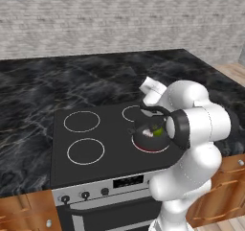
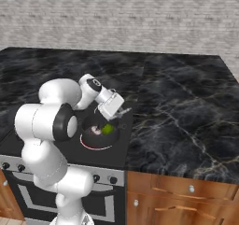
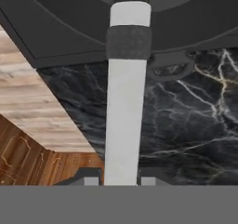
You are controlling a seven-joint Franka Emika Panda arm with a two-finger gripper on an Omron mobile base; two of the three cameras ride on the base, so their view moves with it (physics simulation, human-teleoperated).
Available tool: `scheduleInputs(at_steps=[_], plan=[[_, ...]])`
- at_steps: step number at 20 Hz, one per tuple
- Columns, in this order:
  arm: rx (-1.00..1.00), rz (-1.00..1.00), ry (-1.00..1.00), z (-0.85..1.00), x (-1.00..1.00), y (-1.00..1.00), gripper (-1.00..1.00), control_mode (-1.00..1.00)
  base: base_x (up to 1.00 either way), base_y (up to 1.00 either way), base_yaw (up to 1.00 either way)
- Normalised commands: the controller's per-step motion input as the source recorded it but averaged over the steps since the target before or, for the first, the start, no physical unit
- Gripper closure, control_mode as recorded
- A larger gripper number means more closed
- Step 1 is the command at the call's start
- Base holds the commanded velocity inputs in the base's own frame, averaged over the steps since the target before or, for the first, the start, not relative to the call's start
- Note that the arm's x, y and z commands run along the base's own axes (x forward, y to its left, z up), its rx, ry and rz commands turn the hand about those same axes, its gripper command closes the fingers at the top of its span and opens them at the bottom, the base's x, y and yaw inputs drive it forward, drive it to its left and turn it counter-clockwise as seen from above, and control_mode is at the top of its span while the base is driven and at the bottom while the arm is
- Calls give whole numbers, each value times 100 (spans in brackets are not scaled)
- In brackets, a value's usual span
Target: Put the garlic and lime in the pot. Retrieve the spatula and lightly stir the vegetables in the pot.
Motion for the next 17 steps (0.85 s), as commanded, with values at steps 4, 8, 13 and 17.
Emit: scheduleInputs(at_steps=[4,8,13,17], plan=[[-13,0,9,-15,19,-30,100,-100,0,0,0],[-12,0,10,-7,21,-28,100,-100,0,0,0],[-1,0,6,22,0,-5,100,-100,0,0,0],[0,0,1,50,0,0,100,-100,0,0,0]])
